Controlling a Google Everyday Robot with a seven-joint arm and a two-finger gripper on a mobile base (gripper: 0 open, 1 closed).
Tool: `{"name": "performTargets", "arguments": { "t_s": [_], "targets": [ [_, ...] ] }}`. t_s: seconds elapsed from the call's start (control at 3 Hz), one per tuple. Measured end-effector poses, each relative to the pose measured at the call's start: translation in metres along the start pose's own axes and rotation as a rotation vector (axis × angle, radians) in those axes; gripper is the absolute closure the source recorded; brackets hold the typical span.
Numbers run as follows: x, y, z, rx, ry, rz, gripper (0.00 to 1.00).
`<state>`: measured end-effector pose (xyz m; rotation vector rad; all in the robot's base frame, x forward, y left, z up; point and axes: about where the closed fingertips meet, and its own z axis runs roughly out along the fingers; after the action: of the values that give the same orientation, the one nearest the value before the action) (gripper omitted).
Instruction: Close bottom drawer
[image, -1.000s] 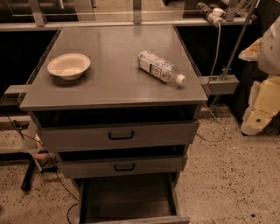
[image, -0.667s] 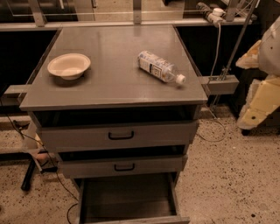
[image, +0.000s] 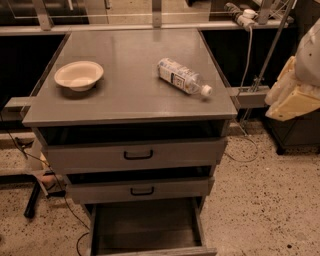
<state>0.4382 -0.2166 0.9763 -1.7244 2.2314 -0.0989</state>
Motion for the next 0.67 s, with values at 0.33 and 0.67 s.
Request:
{"name": "performTargets", "arguments": {
  "t_s": [0.33, 0.67],
  "targets": [
    [0.0000, 0.0000, 0.0000, 0.000, 0.000, 0.000, 0.90],
    [0.0000, 0.0000, 0.0000, 0.000, 0.000, 0.000, 1.00]
  ]
}}
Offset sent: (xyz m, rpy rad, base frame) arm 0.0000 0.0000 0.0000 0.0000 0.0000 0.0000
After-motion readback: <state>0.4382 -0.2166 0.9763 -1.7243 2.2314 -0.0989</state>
